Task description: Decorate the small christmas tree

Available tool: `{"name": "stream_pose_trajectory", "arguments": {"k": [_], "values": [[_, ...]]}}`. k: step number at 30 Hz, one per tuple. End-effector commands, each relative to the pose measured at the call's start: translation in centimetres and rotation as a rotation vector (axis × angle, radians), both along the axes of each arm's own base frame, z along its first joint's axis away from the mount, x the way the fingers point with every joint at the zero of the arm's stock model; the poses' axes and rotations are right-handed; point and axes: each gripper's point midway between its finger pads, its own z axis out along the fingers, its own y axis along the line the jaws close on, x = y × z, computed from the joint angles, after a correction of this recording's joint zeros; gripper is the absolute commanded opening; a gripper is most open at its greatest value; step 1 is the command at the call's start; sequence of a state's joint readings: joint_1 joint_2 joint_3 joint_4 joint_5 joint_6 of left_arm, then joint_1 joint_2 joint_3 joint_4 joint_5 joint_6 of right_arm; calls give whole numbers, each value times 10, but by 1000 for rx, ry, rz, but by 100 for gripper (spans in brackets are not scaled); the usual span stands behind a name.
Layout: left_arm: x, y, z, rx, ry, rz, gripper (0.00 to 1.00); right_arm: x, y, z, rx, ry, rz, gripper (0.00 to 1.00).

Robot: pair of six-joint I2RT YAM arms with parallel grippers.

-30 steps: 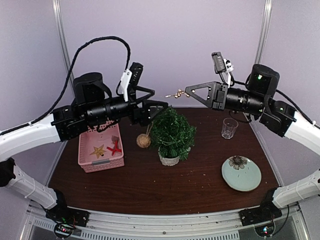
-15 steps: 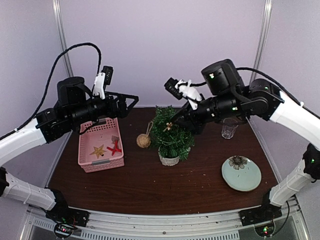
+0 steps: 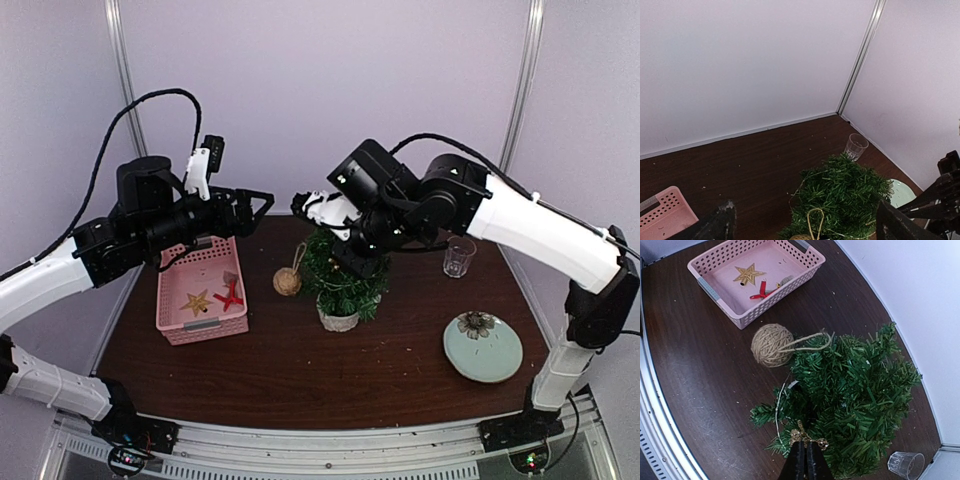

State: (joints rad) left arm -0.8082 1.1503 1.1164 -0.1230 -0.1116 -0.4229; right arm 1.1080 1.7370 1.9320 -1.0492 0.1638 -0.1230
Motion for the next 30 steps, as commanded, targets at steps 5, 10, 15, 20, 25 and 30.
{"name": "stream_pose_trajectory", "arguments": {"k": [5, 10, 15, 20, 25, 30], "values": [[3, 4, 10, -14, -43, 17, 98, 15, 11, -14, -71, -35, -26, 0], [2, 7, 10, -6, -49, 23, 98, 23, 12, -35, -128, -40, -60, 0], [1, 9, 9, -1, -51, 26, 98, 27, 15, -47, -141, -27, -81, 0], [1, 9, 9, 1, -55, 25, 98, 30, 16, -64, -161, -1, -95, 0], [0, 10, 9, 7, -56, 24, 98, 32, 14, -75, -165, 26, -102, 2], [-1, 11, 11, 14, -62, 25, 98, 33, 12, -78, -159, 46, -108, 6]]}}
